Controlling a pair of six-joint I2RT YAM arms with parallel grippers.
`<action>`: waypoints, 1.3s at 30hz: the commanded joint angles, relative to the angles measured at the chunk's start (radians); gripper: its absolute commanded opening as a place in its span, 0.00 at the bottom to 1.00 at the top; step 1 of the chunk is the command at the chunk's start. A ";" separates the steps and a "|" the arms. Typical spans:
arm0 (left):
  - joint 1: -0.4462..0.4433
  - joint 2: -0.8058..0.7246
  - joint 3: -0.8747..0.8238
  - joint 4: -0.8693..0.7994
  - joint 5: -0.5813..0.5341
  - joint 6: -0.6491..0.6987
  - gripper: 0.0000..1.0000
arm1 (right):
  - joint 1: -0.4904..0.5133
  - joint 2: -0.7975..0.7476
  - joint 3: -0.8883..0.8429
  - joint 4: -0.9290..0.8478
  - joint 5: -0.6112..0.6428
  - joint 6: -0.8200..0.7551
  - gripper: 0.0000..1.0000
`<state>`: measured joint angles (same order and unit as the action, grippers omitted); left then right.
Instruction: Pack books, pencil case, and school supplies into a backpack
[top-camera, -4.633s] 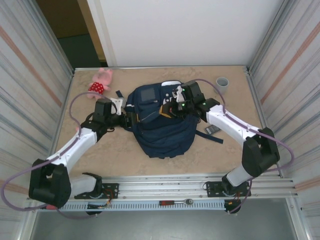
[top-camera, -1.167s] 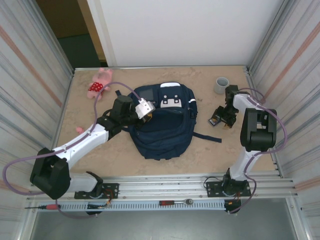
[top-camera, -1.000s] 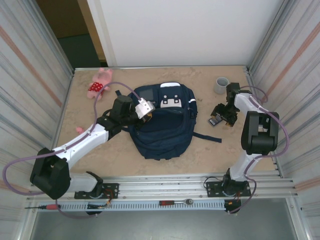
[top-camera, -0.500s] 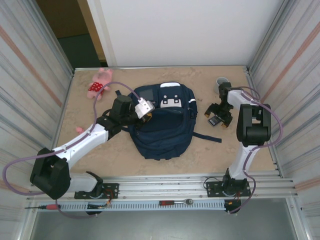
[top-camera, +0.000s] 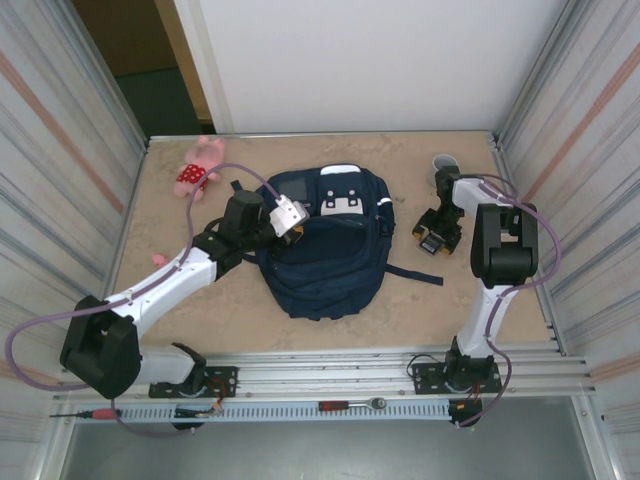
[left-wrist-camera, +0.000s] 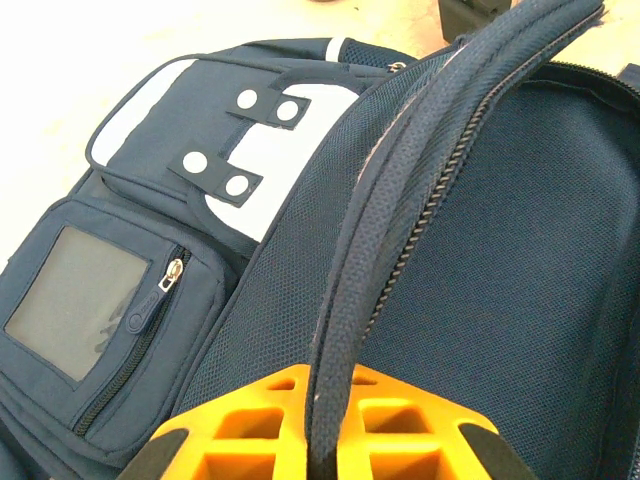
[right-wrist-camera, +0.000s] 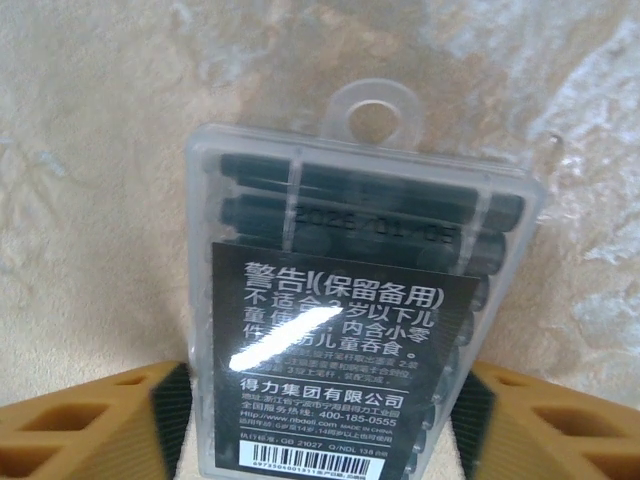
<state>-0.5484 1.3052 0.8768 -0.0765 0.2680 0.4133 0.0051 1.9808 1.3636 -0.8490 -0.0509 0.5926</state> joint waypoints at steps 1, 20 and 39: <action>0.021 -0.006 0.013 0.019 -0.003 -0.027 0.02 | -0.011 0.004 0.007 -0.015 -0.036 -0.018 0.75; 0.021 -0.022 0.039 0.000 0.024 -0.038 0.03 | -0.023 -0.076 -0.050 -0.004 -0.033 -0.084 0.48; 0.022 -0.032 0.097 -0.006 0.117 -0.158 0.03 | 0.305 -0.906 -0.365 0.475 -0.208 -0.333 0.42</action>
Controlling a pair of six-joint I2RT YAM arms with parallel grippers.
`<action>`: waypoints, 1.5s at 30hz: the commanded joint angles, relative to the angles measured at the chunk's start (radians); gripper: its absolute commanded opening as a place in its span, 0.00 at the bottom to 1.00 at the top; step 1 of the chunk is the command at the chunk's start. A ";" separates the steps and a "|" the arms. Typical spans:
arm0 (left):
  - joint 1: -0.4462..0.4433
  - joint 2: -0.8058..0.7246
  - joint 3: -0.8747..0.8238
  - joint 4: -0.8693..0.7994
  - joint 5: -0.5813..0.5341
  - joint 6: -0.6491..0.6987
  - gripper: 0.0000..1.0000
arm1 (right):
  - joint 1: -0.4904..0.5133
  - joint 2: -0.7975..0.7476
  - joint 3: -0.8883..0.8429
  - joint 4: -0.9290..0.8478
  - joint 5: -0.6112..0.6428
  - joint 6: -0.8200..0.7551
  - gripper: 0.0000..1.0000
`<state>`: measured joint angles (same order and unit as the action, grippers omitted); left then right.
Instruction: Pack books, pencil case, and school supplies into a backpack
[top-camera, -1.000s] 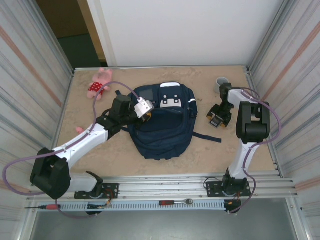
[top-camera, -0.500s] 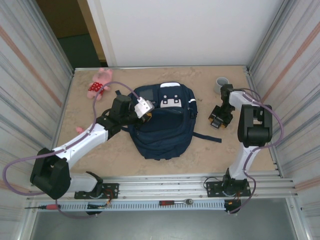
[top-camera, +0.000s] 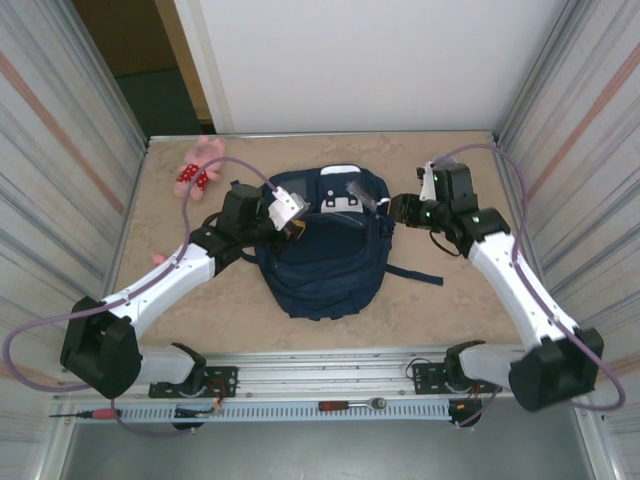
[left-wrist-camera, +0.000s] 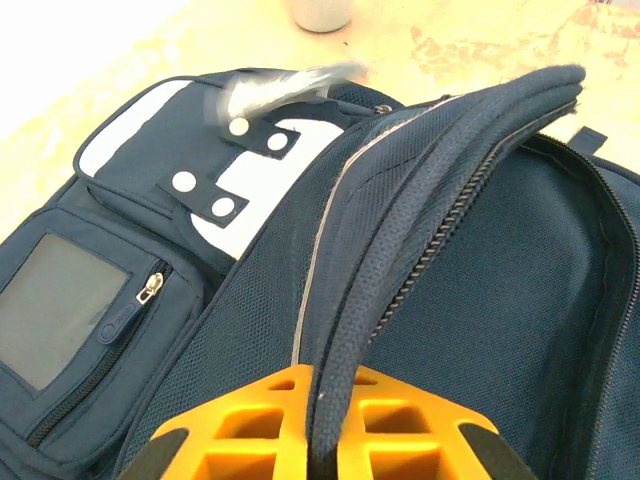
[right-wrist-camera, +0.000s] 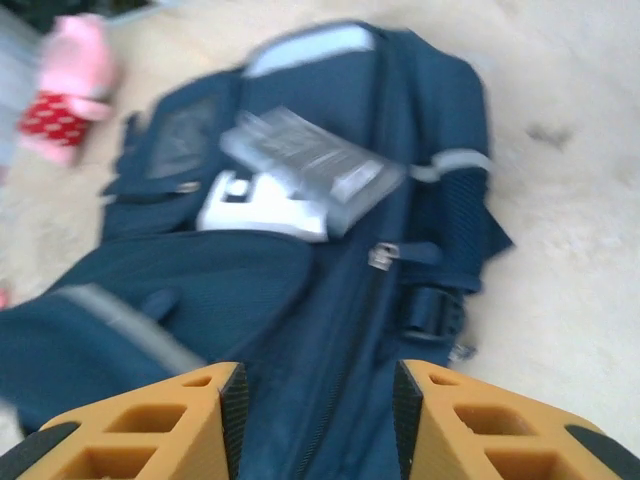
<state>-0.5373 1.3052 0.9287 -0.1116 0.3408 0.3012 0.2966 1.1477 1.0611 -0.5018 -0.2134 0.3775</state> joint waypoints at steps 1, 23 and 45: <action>0.011 -0.030 0.043 0.033 0.047 -0.049 0.03 | 0.011 -0.101 -0.095 0.160 -0.020 -0.129 0.42; 0.001 -0.043 -0.115 0.053 -0.002 0.154 0.03 | -0.123 0.414 0.130 0.151 -0.232 0.268 0.71; -0.049 -0.038 -0.140 0.001 -0.105 0.255 0.03 | -0.042 0.888 0.550 0.004 -0.222 0.143 0.73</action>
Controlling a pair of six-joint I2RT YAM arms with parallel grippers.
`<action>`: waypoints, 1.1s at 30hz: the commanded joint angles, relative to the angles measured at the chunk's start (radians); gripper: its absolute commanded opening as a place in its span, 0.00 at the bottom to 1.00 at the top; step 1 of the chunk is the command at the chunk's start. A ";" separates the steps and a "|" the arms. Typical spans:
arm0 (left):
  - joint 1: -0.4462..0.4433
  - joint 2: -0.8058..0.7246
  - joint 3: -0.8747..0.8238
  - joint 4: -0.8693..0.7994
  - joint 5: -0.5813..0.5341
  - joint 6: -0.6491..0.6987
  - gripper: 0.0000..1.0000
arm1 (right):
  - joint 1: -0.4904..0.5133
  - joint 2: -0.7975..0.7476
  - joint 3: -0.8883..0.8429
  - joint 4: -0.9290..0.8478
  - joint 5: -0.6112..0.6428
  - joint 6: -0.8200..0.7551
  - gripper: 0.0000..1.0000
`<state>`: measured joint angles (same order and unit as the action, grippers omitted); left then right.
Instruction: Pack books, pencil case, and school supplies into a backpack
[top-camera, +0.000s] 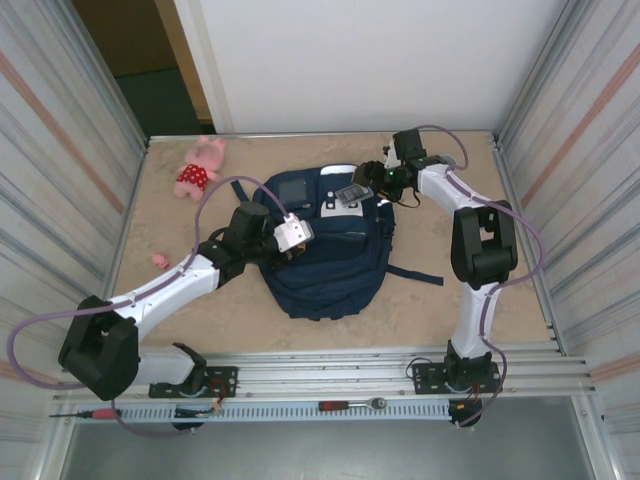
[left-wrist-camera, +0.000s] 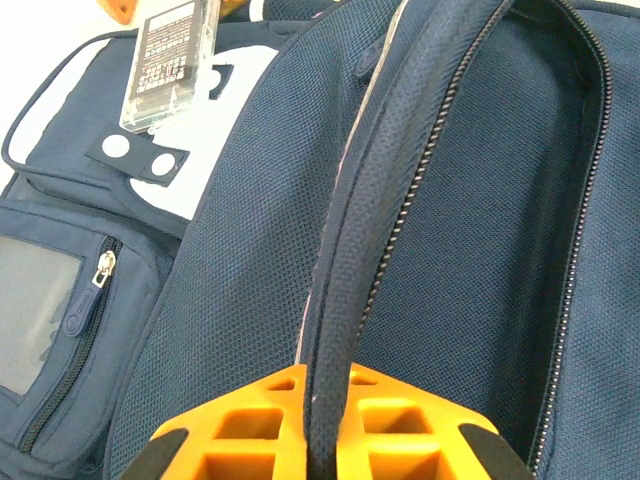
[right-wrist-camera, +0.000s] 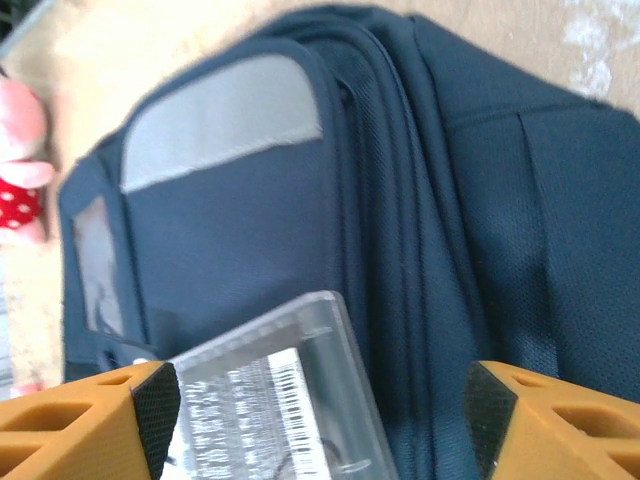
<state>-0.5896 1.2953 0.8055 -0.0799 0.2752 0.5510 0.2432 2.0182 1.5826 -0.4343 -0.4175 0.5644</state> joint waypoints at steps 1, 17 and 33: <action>0.004 -0.027 -0.017 -0.029 -0.040 0.003 0.03 | 0.014 0.015 0.027 -0.065 -0.026 -0.047 0.71; 0.007 -0.027 -0.007 -0.021 -0.032 -0.019 0.03 | 0.002 -0.067 0.006 -0.066 -0.019 -0.041 0.15; 0.010 -0.035 0.000 -0.023 -0.039 -0.030 0.03 | -0.054 -0.364 -0.168 -0.044 0.033 -0.043 0.01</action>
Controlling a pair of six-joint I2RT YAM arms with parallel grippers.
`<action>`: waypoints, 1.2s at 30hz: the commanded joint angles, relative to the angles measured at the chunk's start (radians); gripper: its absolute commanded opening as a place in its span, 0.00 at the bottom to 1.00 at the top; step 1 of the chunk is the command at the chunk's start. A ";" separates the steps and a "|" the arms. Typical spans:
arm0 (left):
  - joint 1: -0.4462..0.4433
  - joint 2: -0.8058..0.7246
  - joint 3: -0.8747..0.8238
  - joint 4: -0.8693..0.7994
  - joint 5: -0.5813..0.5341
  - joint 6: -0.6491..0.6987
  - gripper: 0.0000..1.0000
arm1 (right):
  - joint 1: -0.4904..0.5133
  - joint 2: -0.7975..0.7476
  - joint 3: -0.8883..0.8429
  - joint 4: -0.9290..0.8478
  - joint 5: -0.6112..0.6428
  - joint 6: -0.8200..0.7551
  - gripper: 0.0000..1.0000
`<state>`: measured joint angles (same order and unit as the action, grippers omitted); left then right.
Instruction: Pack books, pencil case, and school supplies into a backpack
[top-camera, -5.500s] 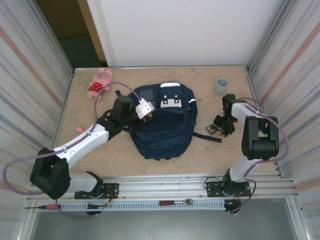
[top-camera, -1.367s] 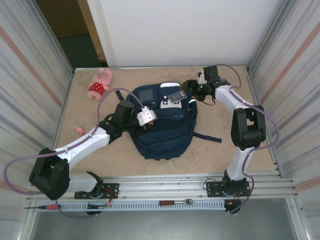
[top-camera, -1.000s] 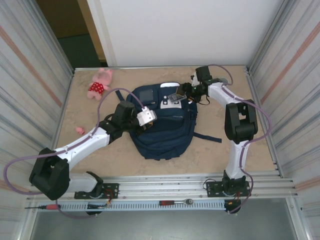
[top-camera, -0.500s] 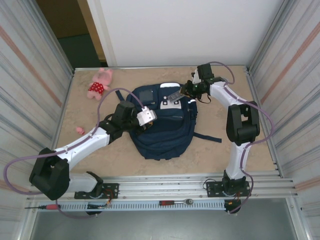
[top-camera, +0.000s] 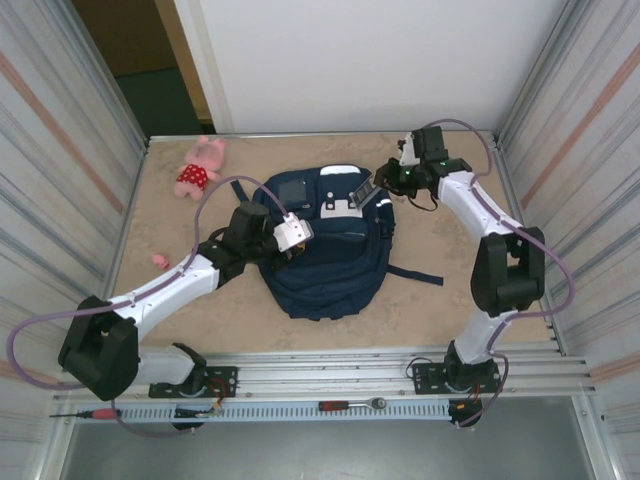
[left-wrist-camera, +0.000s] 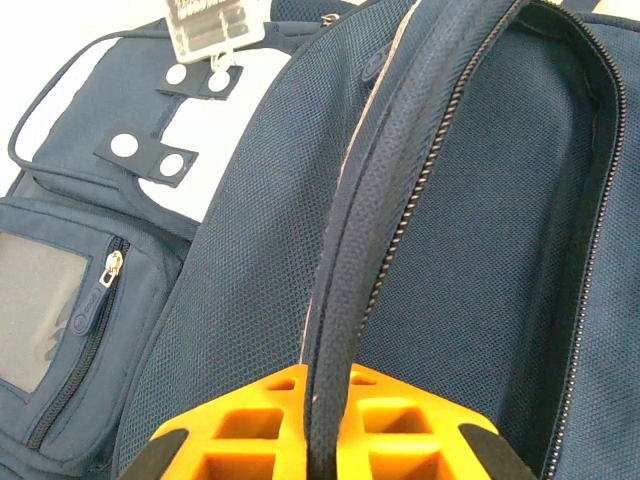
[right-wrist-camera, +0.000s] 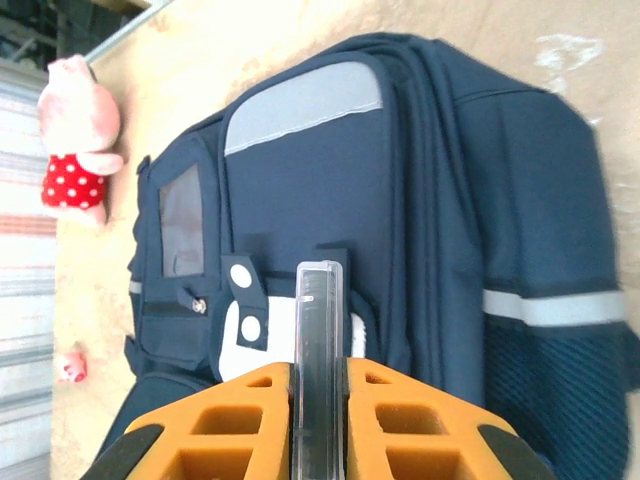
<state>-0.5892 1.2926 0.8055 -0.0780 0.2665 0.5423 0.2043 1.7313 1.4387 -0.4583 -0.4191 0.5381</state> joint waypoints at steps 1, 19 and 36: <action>0.009 -0.031 0.000 -0.025 -0.028 -0.023 0.03 | -0.023 -0.105 -0.036 -0.036 0.057 -0.026 0.01; 0.009 -0.027 0.012 -0.022 -0.020 -0.039 0.03 | -0.058 -0.381 -0.389 -0.189 0.563 -0.232 0.02; 0.009 -0.022 0.022 -0.028 -0.018 -0.045 0.03 | -0.002 -0.336 -0.520 -0.123 0.642 -0.228 0.12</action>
<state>-0.5892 1.2903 0.8055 -0.0780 0.2642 0.5194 0.1925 1.3861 0.9386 -0.5911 0.2066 0.3035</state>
